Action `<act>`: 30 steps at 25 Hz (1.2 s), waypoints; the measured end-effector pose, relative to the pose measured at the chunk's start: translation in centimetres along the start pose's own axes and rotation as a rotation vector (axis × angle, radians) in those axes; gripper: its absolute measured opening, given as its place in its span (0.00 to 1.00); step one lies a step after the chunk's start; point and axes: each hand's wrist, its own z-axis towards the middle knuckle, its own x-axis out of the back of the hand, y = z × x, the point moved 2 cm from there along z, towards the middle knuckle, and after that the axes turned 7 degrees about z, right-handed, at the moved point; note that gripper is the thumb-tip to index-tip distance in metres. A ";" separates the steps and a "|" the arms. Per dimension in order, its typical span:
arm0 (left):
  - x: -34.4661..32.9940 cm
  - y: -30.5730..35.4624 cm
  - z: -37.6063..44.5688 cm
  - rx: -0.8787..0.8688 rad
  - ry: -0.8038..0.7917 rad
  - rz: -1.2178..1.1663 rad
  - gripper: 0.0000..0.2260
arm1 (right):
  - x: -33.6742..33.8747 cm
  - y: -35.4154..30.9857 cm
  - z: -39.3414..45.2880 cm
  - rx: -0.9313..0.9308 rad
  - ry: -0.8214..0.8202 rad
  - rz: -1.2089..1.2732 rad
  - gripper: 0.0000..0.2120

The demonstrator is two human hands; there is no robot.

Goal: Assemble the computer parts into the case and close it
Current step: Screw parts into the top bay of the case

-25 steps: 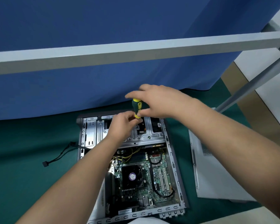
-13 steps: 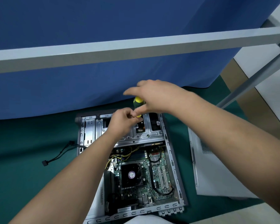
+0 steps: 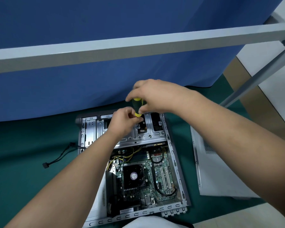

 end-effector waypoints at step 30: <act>0.4 -0.3 0.0 -0.110 -0.076 0.118 0.06 | -0.8 -1.5 -0.1 -0.028 0.096 -0.029 0.13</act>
